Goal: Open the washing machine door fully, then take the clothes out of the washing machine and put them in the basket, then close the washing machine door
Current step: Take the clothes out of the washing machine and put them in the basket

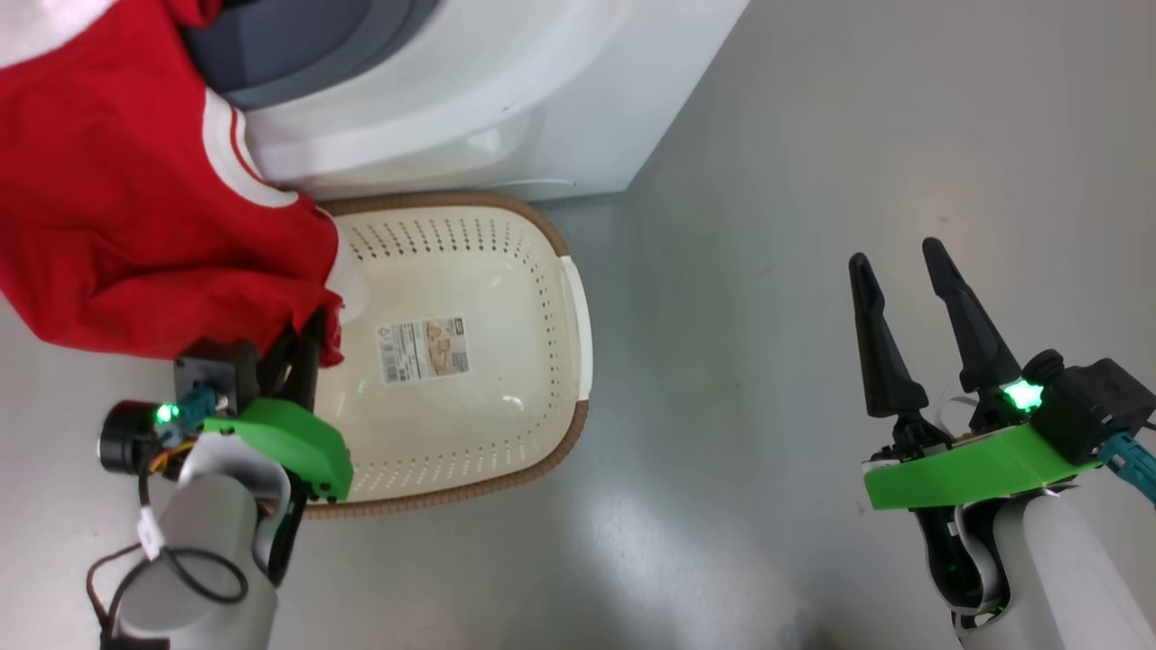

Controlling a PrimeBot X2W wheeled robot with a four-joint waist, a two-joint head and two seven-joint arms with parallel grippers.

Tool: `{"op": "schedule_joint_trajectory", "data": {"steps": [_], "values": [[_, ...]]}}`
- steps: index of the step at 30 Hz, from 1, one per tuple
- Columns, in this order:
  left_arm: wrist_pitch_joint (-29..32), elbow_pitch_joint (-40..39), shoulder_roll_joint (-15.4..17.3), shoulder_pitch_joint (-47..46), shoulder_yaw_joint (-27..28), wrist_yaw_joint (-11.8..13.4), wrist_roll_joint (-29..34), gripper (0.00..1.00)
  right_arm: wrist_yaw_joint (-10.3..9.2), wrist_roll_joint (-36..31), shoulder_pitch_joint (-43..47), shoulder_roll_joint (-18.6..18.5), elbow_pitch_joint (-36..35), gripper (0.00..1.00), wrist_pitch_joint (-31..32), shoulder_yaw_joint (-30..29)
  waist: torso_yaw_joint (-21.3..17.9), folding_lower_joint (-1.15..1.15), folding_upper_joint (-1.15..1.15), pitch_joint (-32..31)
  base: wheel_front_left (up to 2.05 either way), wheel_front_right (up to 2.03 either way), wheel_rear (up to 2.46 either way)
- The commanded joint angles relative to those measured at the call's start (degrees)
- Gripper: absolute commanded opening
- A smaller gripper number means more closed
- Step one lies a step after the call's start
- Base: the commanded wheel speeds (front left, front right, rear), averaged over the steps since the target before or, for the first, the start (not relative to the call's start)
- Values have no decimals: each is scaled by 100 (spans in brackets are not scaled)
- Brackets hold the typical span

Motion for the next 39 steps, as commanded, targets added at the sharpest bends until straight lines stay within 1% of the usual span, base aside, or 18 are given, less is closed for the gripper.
{"op": "schedule_joint_trajectory", "data": {"steps": [1, 2, 3, 4, 5, 7, 8, 9, 10, 18, 30, 35, 39], "values": [[-29, 95, 207, -95, 88, -31, 21, 3, 28, 28, -12, -7, -148, 100, -37, 149, -27, 0, 0, 132, 0, 0, 0], [-29, 198, 221, -169, 62, -31, 22, 12, 28, 33, -29, -7, -152, 100, -37, 155, -30, 0, 0, 176, 0, 0, 0], [-29, 299, 234, -244, 47, -32, 21, 17, 28, 39, -47, -7, -154, 100, -37, 163, -32, 0, 0, 215, 0, 0, 0], [-29, 389, 247, -317, 33, -32, 21, 27, 28, 44, -68, -7, -158, 100, -37, 171, -35, 0, 0, 253, 0, 0, 0], [-29, 478, 255, -385, 24, -32, 16, 33, 28, 49, -86, -7, -159, 100, -37, 179, -38, 0, 0, 278, 0, 0, 0], [-29, 643, 271, -514, 10, -32, 4, 49, 28, 64, -119, -7, -160, 100, -37, 197, -46, 0, 0, 334, 0, 0, 0], [-29, 710, 279, -569, -1, -32, 9, 78, 28, 68, -130, -7, -162, 100, -37, 203, -47, 0, 0, 357, 0, 0, 0], [-29, 768, 283, -621, -8, -32, 11, 95, 28, 71, -142, -7, -164, 100, -37, 208, -49, 0, 0, 378, 0, 0, 0], [-29, 818, 288, -671, -12, -32, 9, 100, 28, 75, -153, -7, -164, 100, -37, 214, -52, 0, 0, 396, 0, 0, 0], [-29, 1054, 297, -919, -42, -32, -29, 100, 28, 68, -209, -7, -143, 100, -37, 203, -49, 0, 0, 433, 0, 0, 0], [-29, 1011, 228, -906, -57, -32, -144, 100, 28, 43, -194, -7, -120, 100, -37, 206, 11, 0, 0, 325, 0, 0, 0], [-29, 816, 192, -845, 16, -32, -291, 100, 28, 4, -191, -7, -114, 100, -37, 197, 55, 0, 0, 295, 0, 0, 0], [-29, 437, 168, -704, 85, -32, -374, 100, 28, -29, -174, -7, -100, 100, -37, 187, 99, 0, 0, 239, 0, 0, 0]]}}
